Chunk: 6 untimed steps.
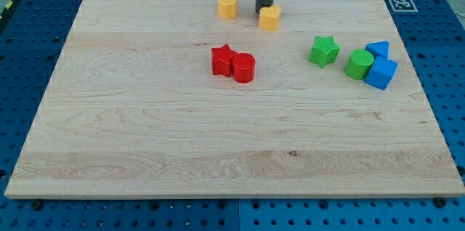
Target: Separate the yellow blocks from each other
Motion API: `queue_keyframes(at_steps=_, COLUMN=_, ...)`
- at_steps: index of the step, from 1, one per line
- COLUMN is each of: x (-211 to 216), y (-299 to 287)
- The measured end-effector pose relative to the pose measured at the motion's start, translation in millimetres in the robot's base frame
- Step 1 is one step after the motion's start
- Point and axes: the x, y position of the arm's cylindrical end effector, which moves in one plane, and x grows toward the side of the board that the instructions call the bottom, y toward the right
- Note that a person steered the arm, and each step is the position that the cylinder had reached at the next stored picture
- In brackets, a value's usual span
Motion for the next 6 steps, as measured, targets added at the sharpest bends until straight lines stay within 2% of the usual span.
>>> queue_keyframes(at_steps=2, x=58, y=14)
queue_keyframes(at_steps=3, x=58, y=2)
queue_keyframes(at_steps=4, x=58, y=-43)
queue_keyframes(at_steps=5, x=42, y=-96)
queue_keyframes(at_steps=6, x=-17, y=-109)
